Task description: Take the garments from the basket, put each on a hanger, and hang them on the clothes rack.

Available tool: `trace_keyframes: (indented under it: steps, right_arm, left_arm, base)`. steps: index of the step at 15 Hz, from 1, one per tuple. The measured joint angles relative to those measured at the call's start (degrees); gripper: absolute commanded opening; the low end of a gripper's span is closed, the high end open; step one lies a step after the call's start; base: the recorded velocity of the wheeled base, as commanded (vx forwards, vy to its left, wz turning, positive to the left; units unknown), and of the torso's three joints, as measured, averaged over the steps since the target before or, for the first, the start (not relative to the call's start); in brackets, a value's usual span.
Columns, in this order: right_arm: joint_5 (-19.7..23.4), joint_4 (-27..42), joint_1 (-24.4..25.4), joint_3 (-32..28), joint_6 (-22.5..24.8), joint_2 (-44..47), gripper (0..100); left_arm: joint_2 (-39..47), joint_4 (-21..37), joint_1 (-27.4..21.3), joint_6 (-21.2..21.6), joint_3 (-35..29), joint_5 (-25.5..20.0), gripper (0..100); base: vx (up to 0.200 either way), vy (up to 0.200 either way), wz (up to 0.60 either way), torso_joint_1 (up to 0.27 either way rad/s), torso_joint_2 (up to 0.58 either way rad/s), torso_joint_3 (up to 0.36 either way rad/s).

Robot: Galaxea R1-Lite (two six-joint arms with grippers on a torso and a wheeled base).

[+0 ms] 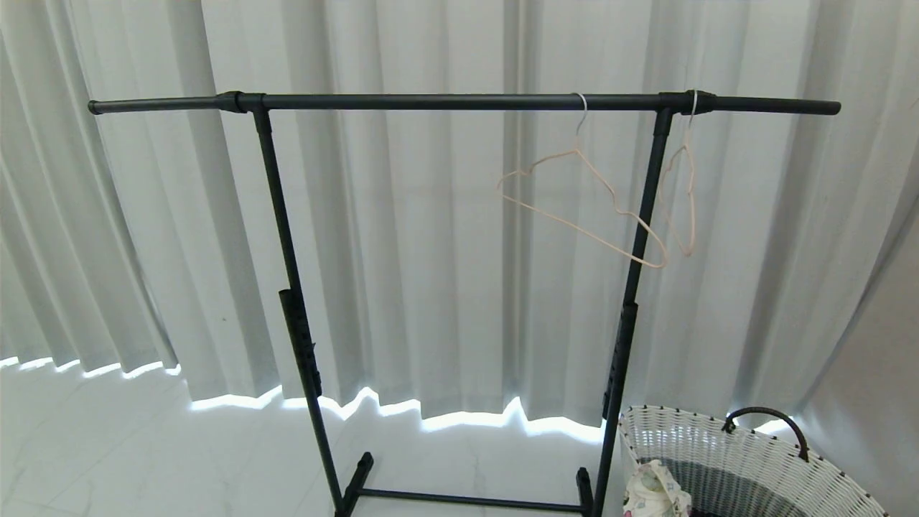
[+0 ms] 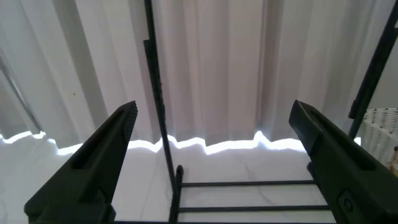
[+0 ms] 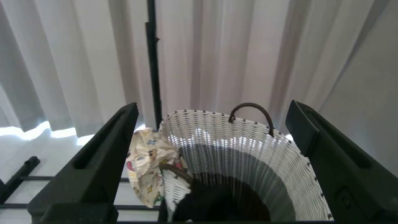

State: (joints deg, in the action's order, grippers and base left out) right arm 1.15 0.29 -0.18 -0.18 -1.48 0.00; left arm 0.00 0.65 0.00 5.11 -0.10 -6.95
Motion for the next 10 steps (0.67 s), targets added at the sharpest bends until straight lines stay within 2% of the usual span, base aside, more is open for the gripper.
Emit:
trace_keyframes:
  steps: [2,4,7,10]
  right_arm:
    - [0.0,0.0,0.0,0.0,-0.1,0.0,100]
    - [0.0,0.1,0.0,0.0,-0.2,0.0,100]
    - [0.0,0.1,0.0,0.0,-0.1,0.0,100]
    - [0.0,0.0,0.0,0.0,-0.1,0.0,100]
  left_arm:
    - [0.0,0.0,0.0,-0.1,0.0,0.0,100]
    - [0.0,0.0,0.0,-3.3,0.0,0.5,100]
    - [0.0,0.0,0.0,-2.4,0.0,0.5,100]
    - [0.0,0.0,0.0,-2.1,0.0,0.5,100]
  base:
    - [0.0,0.0,0.0,0.0,0.0,0.0]
    - [0.0,0.0,0.0,0.0,0.0,0.0]
    - [0.0,0.0,0.0,-0.006,0.02,0.014]
    - [0.0,0.0,0.0,-0.105,0.32,0.202]
